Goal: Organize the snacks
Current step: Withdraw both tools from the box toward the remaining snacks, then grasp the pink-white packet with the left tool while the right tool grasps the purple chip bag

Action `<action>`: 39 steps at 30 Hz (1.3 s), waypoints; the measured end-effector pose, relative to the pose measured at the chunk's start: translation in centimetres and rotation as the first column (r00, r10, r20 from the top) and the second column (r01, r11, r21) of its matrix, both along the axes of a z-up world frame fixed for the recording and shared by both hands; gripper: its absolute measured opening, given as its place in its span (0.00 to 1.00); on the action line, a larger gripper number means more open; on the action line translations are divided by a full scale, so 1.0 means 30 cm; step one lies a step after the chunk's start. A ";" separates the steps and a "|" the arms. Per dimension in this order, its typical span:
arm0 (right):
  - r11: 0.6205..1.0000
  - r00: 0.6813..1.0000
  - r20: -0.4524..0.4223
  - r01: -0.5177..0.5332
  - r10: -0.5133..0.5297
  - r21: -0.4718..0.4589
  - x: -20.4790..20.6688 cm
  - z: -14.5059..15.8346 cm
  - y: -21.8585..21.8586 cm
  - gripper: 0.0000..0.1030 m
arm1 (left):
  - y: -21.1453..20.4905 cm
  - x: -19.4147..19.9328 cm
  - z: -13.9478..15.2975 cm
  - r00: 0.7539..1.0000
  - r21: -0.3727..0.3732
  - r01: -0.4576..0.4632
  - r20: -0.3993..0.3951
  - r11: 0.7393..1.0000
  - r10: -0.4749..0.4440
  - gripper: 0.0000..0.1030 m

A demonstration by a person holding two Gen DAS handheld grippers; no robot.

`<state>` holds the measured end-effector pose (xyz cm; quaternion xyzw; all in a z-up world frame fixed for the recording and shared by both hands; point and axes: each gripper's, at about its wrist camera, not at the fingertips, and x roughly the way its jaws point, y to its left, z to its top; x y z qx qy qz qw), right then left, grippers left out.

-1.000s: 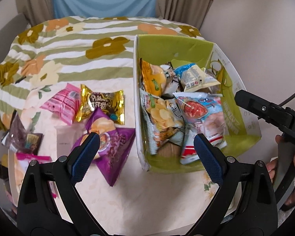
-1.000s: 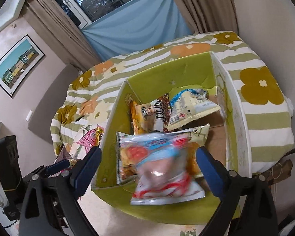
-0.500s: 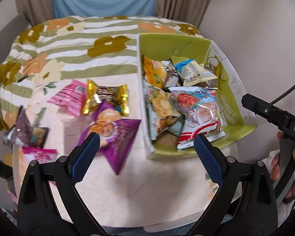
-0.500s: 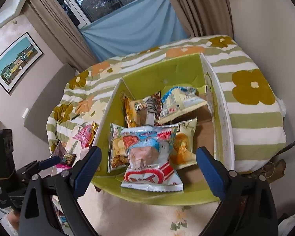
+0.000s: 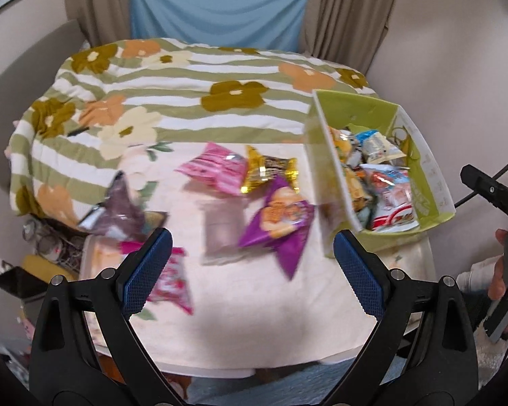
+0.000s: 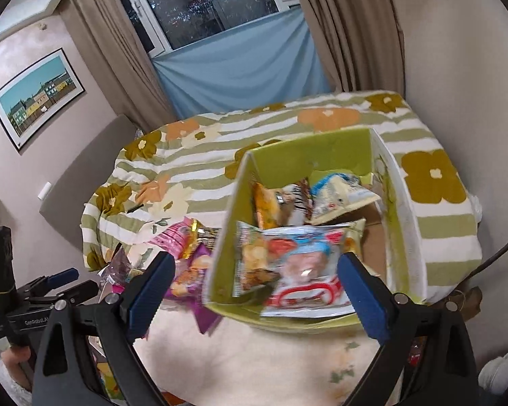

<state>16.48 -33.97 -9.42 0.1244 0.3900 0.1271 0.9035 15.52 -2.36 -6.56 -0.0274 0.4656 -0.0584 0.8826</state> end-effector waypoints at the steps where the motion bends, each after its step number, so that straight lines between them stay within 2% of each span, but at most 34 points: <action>1: 1.000 1.000 0.006 -0.004 0.004 -0.003 -0.007 0.007 0.030 0.93 | 0.039 -0.007 0.000 1.000 -0.004 -0.003 0.000 1.000 0.003 0.93; 6: 1.000 1.000 0.004 -0.009 0.009 0.000 -0.026 0.008 0.223 0.93 | 0.222 -0.017 -0.036 0.999 -0.029 -0.025 -0.040 0.999 0.023 0.93; 12: 0.999 0.998 -0.057 0.023 -0.021 0.040 -0.031 -0.065 0.401 0.93 | 0.417 -0.018 -0.095 0.995 -0.044 -0.028 -0.093 0.999 0.024 0.93; 21: 0.990 0.978 -0.174 0.128 -0.115 0.062 -0.005 -0.197 0.555 0.93 | 0.587 0.031 -0.246 0.981 -0.096 0.017 -0.193 0.995 -0.036 0.93; 25: 0.982 0.962 -0.212 0.186 -0.174 0.038 0.006 -0.259 0.603 0.93 | 0.604 0.061 -0.334 0.971 -0.111 0.038 -0.230 0.993 -0.063 0.93; 28: 0.971 0.944 -0.240 0.237 -0.224 0.024 0.017 -0.319 0.626 0.93 | 0.586 0.080 -0.411 0.964 -0.058 0.063 -0.255 0.996 -0.076 0.93; 29: 0.967 0.936 -0.254 0.256 -0.242 0.022 0.024 -0.342 0.629 0.93 | 0.577 0.087 -0.430 0.961 -0.061 0.071 -0.263 0.996 -0.085 0.93; 33: 0.955 0.915 -0.291 0.297 -0.281 0.013 0.056 -0.413 0.634 0.93 | 0.546 0.110 -0.509 0.951 -0.109 0.079 -0.289 0.991 -0.107 0.93; 39: 0.954 0.908 -0.303 0.300 -0.289 -0.010 0.104 -0.473 0.651 0.93 | 0.508 0.138 -0.603 0.937 -0.154 0.049 -0.334 0.987 -0.099 0.93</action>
